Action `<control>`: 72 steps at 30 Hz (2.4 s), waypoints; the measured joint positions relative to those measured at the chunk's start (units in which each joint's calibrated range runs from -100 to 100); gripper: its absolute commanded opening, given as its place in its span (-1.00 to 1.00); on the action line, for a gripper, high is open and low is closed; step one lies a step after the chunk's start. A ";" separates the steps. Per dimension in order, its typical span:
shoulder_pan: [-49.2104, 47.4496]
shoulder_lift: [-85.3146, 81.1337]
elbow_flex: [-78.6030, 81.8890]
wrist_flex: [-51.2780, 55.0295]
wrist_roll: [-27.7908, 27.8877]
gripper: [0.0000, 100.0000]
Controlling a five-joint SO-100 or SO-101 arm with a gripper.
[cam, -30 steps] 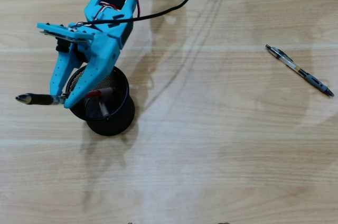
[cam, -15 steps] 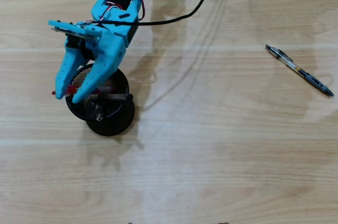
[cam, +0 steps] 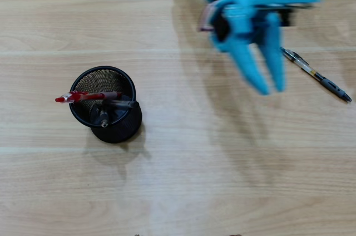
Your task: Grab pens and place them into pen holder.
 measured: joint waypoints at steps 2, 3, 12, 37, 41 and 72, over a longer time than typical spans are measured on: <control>-5.99 1.86 -9.47 18.26 4.02 -0.78; -8.27 3.64 -14.34 27.56 5.43 -0.76; -16.80 22.60 -35.59 69.34 6.62 -0.73; -27.10 41.90 -48.25 70.11 -8.14 -0.74; -27.10 46.21 -52.15 70.11 -8.14 -0.74; -22.20 55.27 -63.39 70.46 -11.58 -0.97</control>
